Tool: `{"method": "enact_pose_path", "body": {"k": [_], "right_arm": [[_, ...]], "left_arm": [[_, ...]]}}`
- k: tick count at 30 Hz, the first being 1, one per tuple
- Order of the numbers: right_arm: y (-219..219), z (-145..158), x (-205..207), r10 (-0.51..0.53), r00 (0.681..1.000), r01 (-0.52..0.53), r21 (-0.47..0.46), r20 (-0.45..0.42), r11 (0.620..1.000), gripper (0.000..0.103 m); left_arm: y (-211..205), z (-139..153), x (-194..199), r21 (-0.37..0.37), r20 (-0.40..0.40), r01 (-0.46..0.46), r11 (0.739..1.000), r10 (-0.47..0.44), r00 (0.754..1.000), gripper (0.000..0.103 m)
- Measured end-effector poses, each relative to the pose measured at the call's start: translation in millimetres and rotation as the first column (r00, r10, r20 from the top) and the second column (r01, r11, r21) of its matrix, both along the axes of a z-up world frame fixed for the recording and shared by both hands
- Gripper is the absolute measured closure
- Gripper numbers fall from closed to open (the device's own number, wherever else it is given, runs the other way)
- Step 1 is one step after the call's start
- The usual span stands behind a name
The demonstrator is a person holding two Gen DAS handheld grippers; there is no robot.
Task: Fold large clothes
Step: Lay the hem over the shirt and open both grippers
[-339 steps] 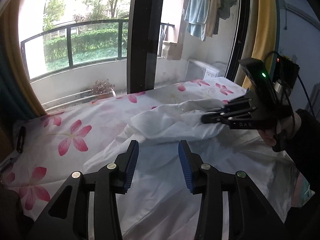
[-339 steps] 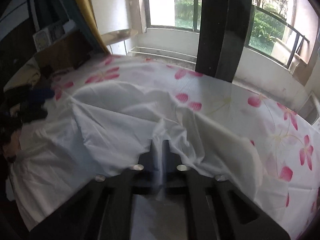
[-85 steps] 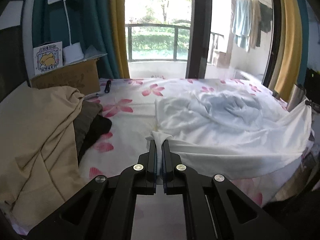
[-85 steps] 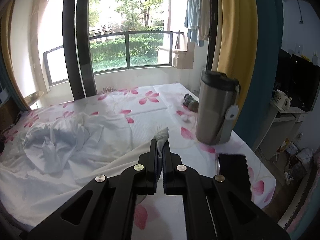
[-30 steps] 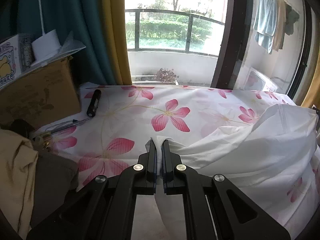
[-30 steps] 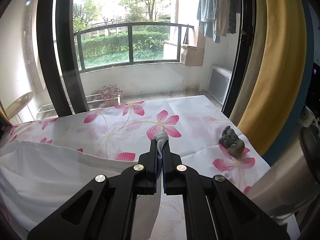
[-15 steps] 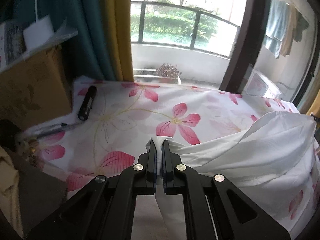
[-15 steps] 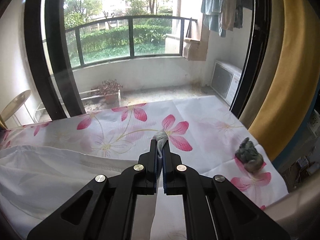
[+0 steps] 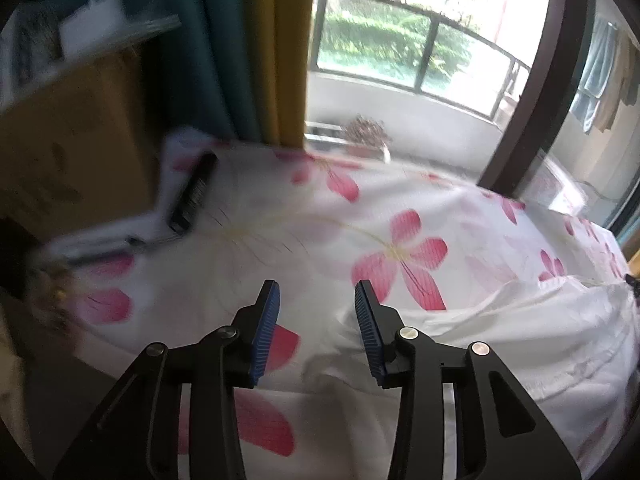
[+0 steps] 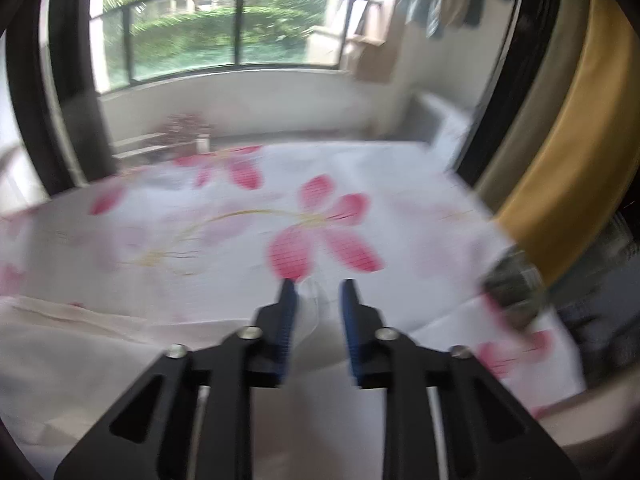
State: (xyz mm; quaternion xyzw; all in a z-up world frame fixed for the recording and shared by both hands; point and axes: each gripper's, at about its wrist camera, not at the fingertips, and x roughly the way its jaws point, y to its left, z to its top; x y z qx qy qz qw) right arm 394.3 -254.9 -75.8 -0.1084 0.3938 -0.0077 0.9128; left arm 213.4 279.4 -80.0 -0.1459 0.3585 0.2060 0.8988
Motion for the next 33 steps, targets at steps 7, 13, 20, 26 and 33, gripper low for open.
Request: {"method": "enact_pose_path", "body": {"k": [7,13,20,26,33], "right_arm": [[8.7,45.4,-47.1,0.071,0.99,-0.065,-0.053,0.124,0.996,0.059],[76.5,38.5,-111.0,0.442,0.895,-0.444,0.042,0.053,0.895,0.059],[122.9,27.5,-155.7,0.624,0.781,-0.622,0.117,0.023,0.775,0.059],[155.4,15.2,-174.9,0.707,0.707,-0.703,0.09,-0.019,0.705,0.059],[162.6,6.3,-180.5,0.754,0.654,-0.752,0.05,-0.064,0.657,0.059]], "left_arm": [[-12.7,50.2,-33.6,0.172,0.168,-0.104,0.98,0.075,0.983,0.056],[-65.5,49.3,-18.4,0.172,0.113,0.178,0.969,-0.199,0.974,0.056],[-133.6,14.4,1.6,0.139,0.008,0.462,0.876,-0.467,0.884,0.054],[-164.3,-4.4,7.8,0.133,-0.055,0.584,0.801,-0.582,0.811,0.048],[-179.9,-6.4,9.7,0.152,-0.134,0.65,0.745,-0.636,0.76,0.048]]}}
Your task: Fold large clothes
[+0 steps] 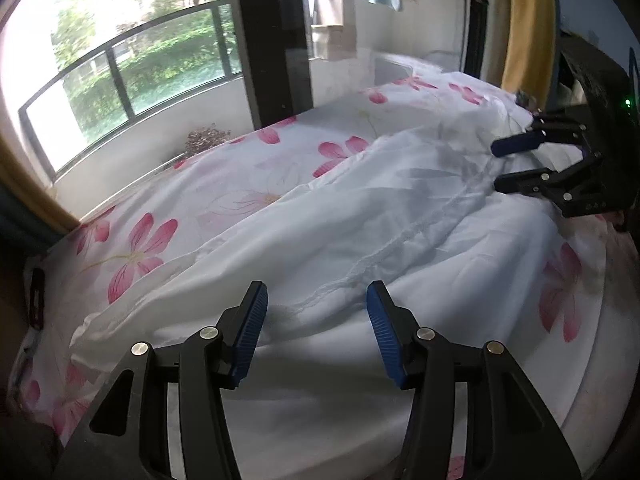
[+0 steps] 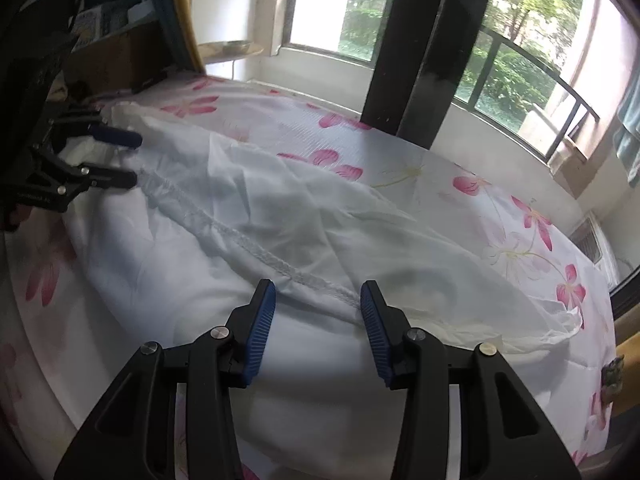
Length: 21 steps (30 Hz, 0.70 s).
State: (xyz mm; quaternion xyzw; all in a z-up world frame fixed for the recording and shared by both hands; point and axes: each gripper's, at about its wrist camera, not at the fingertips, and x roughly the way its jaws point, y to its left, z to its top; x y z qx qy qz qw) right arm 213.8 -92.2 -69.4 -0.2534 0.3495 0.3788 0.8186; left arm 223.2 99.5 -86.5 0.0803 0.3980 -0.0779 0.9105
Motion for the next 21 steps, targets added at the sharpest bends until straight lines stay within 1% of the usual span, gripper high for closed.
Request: {"method": "enact_pose_path", "body": {"k": [2,4,6,9,11,12,14,15,16,18,21], "right_arm": [[0.1,1.5,-1.4,0.02,1.0,-0.02,0.0,0.002,1.0,0.059],[2.0,1.3,-1.4,0.032,0.999,-0.032,-0.003,0.01,0.999,0.059],[4.6,-1.6,1.5,0.035,0.999,-0.035,-0.011,0.011,0.999,0.059],[9.8,-3.4,2.9,0.054,0.998,-0.054,-0.018,0.015,0.998,0.062],[12.4,-3.5,1.9,0.07,0.997,-0.069,-0.021,0.013,0.997,0.077],[14.5,-3.8,1.5,0.081,0.997,-0.08,-0.027,0.016,0.996,0.081],[16.7,-4.9,1.9,0.094,0.995,-0.094,-0.037,0.015,0.995,0.091],[18.5,-5.4,1.3,0.107,0.994,-0.106,-0.045,0.02,0.993,0.094],[19.6,-5.3,0.8,0.114,0.993,-0.112,-0.049,0.026,0.992,0.098],[21.3,-4.2,0.9,0.121,0.992,-0.119,-0.05,0.039,0.992,0.1],[21.9,0.4,4.8,0.116,0.991,-0.114,-0.04,0.059,0.993,0.101]], "left_arm": [[-4.0,3.9,-2.6,0.007,0.006,0.035,0.999,-0.035,0.999,0.048],[-10.1,8.3,-6.3,-0.009,0.014,0.087,0.996,-0.086,0.996,0.048],[-14.8,5.2,-4.7,0.019,0.004,0.095,0.995,-0.095,0.995,0.048],[-16.3,-6.5,4.9,0.051,-0.04,0.089,0.995,-0.087,0.995,0.048],[-15.6,-7.7,6.4,0.048,-0.041,0.087,0.995,-0.085,0.996,0.048],[-15.1,-6.8,6.6,0.043,-0.034,0.088,0.995,-0.086,0.996,0.049],[-13.3,-4.5,7.9,0.018,-0.03,0.102,0.995,-0.101,0.994,0.071],[-12.4,-3.4,8.7,0.021,-0.026,0.096,0.995,-0.096,0.995,0.087],[-10.7,-1.6,9.3,0.013,-0.018,0.094,0.996,-0.093,0.995,0.089],[-8.8,1.7,10.2,-0.003,-0.001,0.091,0.996,-0.091,0.996,0.097],[-8.5,6.1,13.3,-0.002,0.022,0.08,0.997,-0.08,0.997,0.098]]}}
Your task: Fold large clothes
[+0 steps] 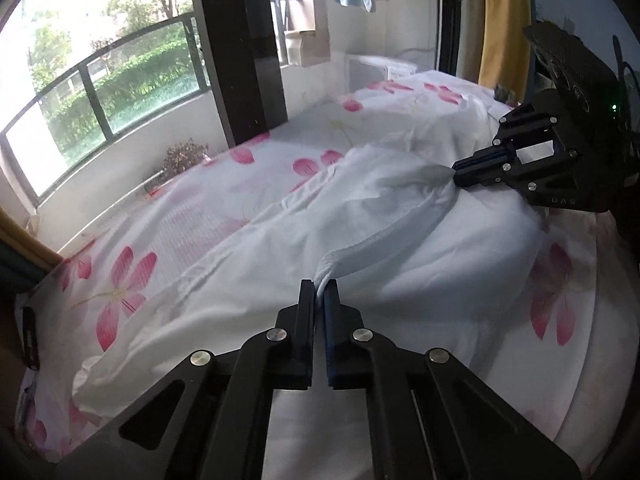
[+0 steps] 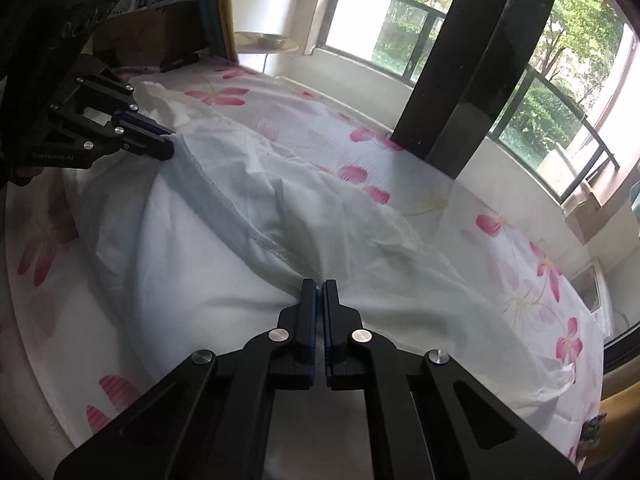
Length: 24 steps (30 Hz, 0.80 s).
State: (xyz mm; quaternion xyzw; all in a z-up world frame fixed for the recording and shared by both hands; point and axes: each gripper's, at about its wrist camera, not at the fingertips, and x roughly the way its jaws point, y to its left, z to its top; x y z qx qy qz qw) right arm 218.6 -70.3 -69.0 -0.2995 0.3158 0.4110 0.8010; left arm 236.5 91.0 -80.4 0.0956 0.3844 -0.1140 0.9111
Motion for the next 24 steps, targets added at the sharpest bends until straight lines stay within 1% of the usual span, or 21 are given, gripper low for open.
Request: {"method": "enact_pose_path", "body": {"k": [2,5,10,14,19,24], "right_arm": [[0.0,4.6,5.8,-0.003,1.0,0.003,0.01,-0.007,1.0,0.101],[-0.5,14.8,17.2,-0.022,1.0,0.022,0.034,0.0,0.999,0.101],[3.9,26.0,34.0,-0.034,0.999,0.032,0.051,0.028,0.998,0.101],[14.4,29.3,48.2,-0.044,0.998,0.042,0.054,0.047,0.998,0.101],[30.6,32.9,69.6,-0.073,0.996,0.069,0.073,0.054,0.995,0.101],[46.0,23.4,96.2,-0.117,0.992,0.114,0.063,0.041,0.991,0.101]], "left_arm": [[0.8,3.0,3.5,-0.008,0.004,-0.003,1.0,0.003,1.0,0.098],[4.2,8.2,8.7,-0.04,0.009,-0.004,0.999,0.004,1.0,0.098],[10.2,10.9,21.5,-0.076,-0.001,-0.023,0.997,0.023,1.0,0.098],[17.0,10.0,37.9,-0.071,-0.015,-0.055,0.996,0.054,0.998,0.098],[30.7,4.5,63.2,-0.034,-0.039,-0.084,0.996,0.083,0.996,0.098],[49.4,-1.8,88.3,-0.025,-0.088,-0.095,0.995,0.092,0.992,0.098]]}}
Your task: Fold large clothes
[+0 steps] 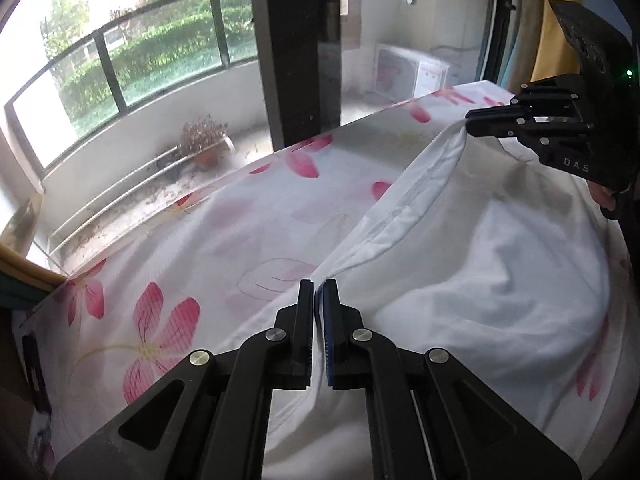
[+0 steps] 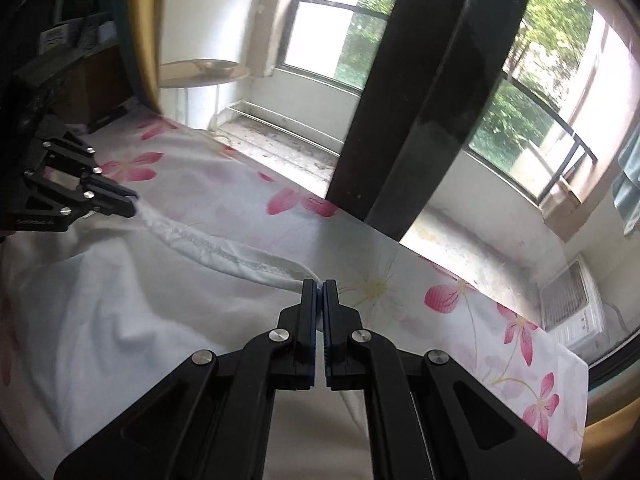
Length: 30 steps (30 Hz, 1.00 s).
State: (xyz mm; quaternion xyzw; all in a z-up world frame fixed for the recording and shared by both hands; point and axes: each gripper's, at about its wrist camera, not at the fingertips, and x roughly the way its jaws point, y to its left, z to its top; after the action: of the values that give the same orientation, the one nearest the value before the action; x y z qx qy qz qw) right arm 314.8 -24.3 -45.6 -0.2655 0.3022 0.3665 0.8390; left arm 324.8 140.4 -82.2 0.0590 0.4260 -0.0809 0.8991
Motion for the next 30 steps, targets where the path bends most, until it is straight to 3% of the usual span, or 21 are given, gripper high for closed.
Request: {"method": "enact_pose_path", "body": {"k": [4,7,9,11,16,19,22,30], "right_arm": [[7.7,-18.2,32.6,-0.074,0.996,0.073,-0.029,-0.054,0.997,0.1],[8.6,-26.8,47.4,-0.13,0.991,0.127,-0.065,-0.044,0.99,0.096],[2.5,-25.6,56.1,-0.168,0.985,0.166,-0.054,-0.033,0.985,0.085],[-7.5,-20.4,61.1,-0.202,0.979,0.201,-0.031,-0.024,0.979,0.061],[-55.6,3.0,60.3,-0.289,0.957,0.289,0.011,0.023,0.957,0.059],[-88.3,9.8,56.0,-0.34,0.939,0.341,-0.007,0.059,0.94,0.057],[-131.1,11.7,52.2,-0.409,0.91,0.411,-0.015,0.058,0.912,0.052],[-217.8,-11.5,52.7,-0.562,0.823,0.562,-0.028,-0.076,0.827,0.046]], "left_arm": [[21.8,-2.6,17.1,0.013,-0.018,-0.058,0.998,0.058,0.998,0.098],[40.0,4.5,18.3,0.031,0.001,-0.119,0.992,0.12,0.993,0.098],[50.2,13.1,15.6,0.025,0.022,-0.15,0.988,0.15,0.988,0.098],[63.8,24.4,7.2,0.018,0.052,-0.191,0.981,0.19,0.98,0.096],[84.8,52.0,-29.9,-0.009,0.122,-0.271,0.963,0.27,0.955,0.068],[93.6,55.8,-54.6,-0.027,0.128,-0.288,0.957,0.289,0.949,0.061],[100.1,41.9,-78.0,-0.032,0.095,-0.317,0.948,0.318,0.943,0.051],[118.2,-16.6,-73.7,-0.009,-0.039,-0.412,0.911,0.412,0.91,0.051]]}}
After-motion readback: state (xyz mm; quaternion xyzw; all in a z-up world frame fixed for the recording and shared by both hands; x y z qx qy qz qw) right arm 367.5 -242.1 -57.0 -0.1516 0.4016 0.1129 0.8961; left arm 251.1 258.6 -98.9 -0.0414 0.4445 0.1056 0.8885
